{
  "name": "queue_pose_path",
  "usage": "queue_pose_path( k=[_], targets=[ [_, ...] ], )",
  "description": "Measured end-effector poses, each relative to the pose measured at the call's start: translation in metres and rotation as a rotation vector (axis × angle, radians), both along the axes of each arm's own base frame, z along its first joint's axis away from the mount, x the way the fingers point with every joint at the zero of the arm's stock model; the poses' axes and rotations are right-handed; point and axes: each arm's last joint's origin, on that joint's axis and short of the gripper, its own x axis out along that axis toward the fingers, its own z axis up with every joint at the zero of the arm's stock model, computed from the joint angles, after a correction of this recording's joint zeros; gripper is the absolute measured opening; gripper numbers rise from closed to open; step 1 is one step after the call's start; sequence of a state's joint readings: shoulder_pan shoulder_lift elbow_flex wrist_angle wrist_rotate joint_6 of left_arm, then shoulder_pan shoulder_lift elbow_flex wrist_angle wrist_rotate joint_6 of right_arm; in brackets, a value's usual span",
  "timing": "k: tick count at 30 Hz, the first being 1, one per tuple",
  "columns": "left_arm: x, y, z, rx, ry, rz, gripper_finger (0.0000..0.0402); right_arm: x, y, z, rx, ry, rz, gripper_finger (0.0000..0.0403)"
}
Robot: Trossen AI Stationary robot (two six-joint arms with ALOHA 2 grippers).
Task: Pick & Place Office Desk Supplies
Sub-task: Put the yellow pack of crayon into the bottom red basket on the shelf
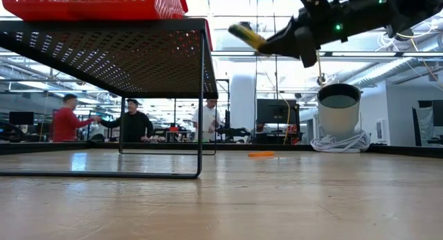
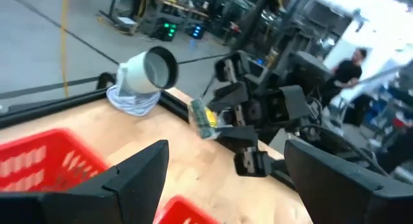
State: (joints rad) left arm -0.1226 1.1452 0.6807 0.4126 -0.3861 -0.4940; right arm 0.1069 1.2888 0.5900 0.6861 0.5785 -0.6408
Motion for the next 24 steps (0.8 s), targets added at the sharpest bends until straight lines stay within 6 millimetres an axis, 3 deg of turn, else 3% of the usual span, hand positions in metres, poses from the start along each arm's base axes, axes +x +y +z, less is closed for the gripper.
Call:
queue_pose_path(
  k=[12,24],
  targets=[
    [0.051,0.006,0.008,0.071,0.095,0.016,0.0319,0.005,0.009,0.010,-0.095,-0.106,0.037,0.0090],
    [0.081,0.013,0.003,0.061,0.096,-0.025,0.0319,0.005,0.009,0.009,-0.092,-0.105,0.040,0.0090]
  ],
)
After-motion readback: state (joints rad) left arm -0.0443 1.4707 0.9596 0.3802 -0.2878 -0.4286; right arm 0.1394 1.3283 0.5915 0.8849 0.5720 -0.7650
